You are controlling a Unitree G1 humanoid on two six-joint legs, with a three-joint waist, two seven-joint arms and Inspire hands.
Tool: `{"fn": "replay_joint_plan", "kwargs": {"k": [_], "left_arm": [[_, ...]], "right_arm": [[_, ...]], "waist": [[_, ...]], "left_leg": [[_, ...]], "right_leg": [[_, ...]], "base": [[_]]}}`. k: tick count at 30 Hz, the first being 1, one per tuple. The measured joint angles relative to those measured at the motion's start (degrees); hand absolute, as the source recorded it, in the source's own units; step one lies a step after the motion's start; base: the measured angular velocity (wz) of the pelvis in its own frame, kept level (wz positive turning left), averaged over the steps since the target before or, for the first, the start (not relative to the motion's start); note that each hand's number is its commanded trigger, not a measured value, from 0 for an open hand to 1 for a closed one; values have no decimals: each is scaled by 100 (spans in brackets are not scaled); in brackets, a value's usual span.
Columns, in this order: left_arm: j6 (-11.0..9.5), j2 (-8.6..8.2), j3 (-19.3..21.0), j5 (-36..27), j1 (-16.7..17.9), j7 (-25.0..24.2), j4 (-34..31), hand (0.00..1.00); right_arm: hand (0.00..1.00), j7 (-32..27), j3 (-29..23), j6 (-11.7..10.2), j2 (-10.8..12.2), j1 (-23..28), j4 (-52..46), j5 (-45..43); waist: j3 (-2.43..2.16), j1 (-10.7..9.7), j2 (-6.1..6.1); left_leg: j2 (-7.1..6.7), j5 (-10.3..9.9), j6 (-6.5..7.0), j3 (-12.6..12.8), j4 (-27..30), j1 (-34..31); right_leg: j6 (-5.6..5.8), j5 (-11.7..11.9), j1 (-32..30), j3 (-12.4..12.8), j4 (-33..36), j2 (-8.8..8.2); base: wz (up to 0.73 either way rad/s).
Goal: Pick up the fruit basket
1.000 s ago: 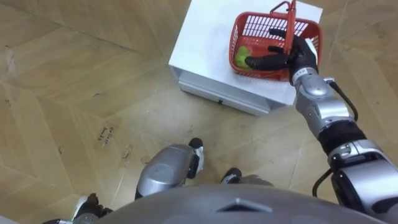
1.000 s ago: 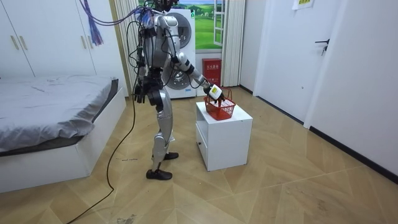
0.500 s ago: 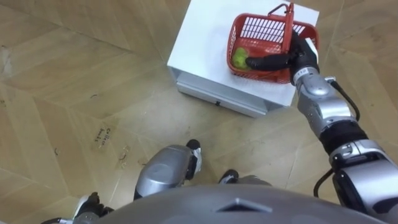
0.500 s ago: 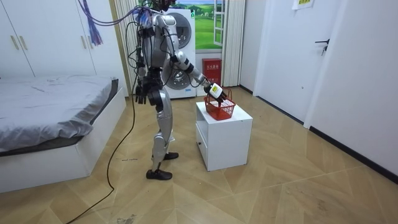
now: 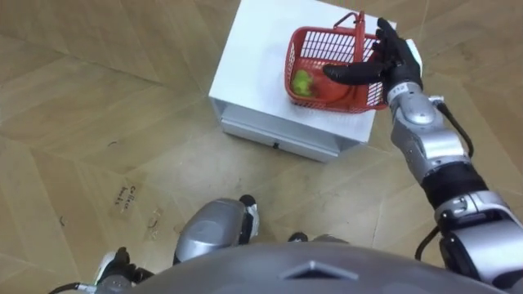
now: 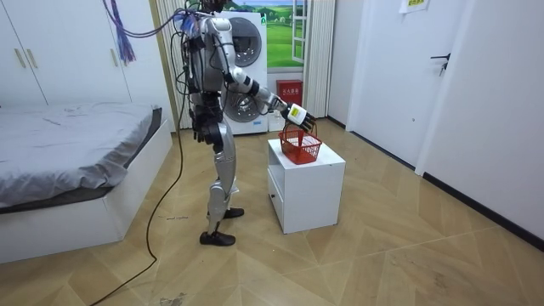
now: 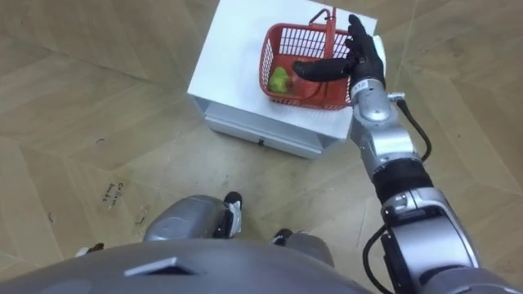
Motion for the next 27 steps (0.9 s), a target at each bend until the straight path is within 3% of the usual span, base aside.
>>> {"fn": "replay_joint_plan", "kwargs": {"k": [11,27], "left_arm": [[6,-50,202,-12,280,36,-199,0],[16,-84,241,-6,275,241,-195,0]], "right_arm": [[0,-175,-351,13,-17,791,-707,2],[0,-388,-598,10,-17,974,-1039,-334]], "waist": [[-8,-266,16],[-36,-553,-9]], "left_leg": [[5,2,-2,106,-195,334],[-8,13,-21,158,-502,774]], "right_leg": [[1,10,247,58,-100,-11],[20,56,644,267,-480,57]], "base": [[-6],[-2]]}}
